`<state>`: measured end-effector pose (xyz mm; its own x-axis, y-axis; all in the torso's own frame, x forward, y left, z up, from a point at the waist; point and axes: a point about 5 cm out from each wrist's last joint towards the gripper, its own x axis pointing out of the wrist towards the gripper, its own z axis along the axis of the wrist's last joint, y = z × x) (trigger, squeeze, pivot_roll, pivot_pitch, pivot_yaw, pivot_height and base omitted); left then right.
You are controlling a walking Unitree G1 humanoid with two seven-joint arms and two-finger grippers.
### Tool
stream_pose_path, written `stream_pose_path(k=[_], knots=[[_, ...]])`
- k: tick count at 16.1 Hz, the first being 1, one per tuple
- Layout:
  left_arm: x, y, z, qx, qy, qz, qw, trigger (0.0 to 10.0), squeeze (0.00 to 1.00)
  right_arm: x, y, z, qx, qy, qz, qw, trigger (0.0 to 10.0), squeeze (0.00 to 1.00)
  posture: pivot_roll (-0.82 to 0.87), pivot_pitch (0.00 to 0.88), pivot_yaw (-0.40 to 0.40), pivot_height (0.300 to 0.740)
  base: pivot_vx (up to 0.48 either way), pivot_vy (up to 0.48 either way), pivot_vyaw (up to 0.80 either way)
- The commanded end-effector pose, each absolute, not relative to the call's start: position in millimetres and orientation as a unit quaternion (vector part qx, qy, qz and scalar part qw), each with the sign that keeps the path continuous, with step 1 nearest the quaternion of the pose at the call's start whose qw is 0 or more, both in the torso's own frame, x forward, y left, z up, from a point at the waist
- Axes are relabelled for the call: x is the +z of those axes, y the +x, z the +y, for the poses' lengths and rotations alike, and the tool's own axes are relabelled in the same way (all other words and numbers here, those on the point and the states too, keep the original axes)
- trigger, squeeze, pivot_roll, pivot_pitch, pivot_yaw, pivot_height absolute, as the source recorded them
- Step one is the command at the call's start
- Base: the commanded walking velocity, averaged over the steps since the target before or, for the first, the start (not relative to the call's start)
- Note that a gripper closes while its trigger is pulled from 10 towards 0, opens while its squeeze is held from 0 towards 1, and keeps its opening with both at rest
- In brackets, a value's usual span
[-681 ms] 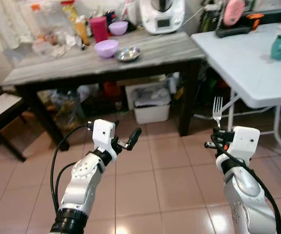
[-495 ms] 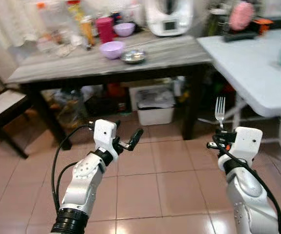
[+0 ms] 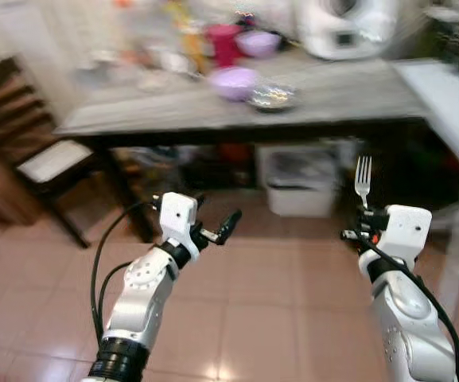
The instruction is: Setting the table
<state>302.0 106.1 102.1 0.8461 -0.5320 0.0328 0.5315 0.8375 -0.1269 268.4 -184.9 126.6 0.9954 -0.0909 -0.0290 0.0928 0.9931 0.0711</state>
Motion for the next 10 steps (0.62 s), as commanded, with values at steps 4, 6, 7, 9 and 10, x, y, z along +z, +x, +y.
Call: stream_pose_path(k=[4,6,7,9,10], knots=[[101.7,302.2,106.6,-0.277,-0.063,0.006,0.959,10.0,0.0,127.3,267.6,-182.4,-0.042,0.037,0.012,0.998,10.0,0.0,-0.34,0.0,0.123,0.74,0.455,0.0,0.0],[100.2,300.5,103.7,-0.284,-0.062,0.01,0.957,10.0,0.0,126.6,268.1,-183.6,-0.047,0.04,0.014,0.998,10.0,0.0,-0.34,0.0,0.123,0.74,0.461,0.0,0.0],[99.6,299.7,103.1,-0.286,-0.061,0.01,0.956,10.0,0.0,126.2,268.2,-184.0,-0.048,0.043,0.016,0.998,10.0,0.0,-0.34,0.0,0.121,0.74,0.465,0.0,0.0],[98.9,299.1,103.3,-0.286,-0.062,0.011,0.956,10.0,0.0,125.6,268.2,-183.7,-0.048,0.044,0.018,0.998,10.0,0.0,-0.34,0.0,0.121,0.74,0.461,0.0,0.0],[98.9,299.0,103.3,-0.286,-0.062,0.011,0.956,10.0,0.0,125.6,268.3,-183.6,-0.047,0.045,0.018,0.998,10.0,0.0,-0.34,0.0,0.121,0.74,0.461,0.0,-0.47]])
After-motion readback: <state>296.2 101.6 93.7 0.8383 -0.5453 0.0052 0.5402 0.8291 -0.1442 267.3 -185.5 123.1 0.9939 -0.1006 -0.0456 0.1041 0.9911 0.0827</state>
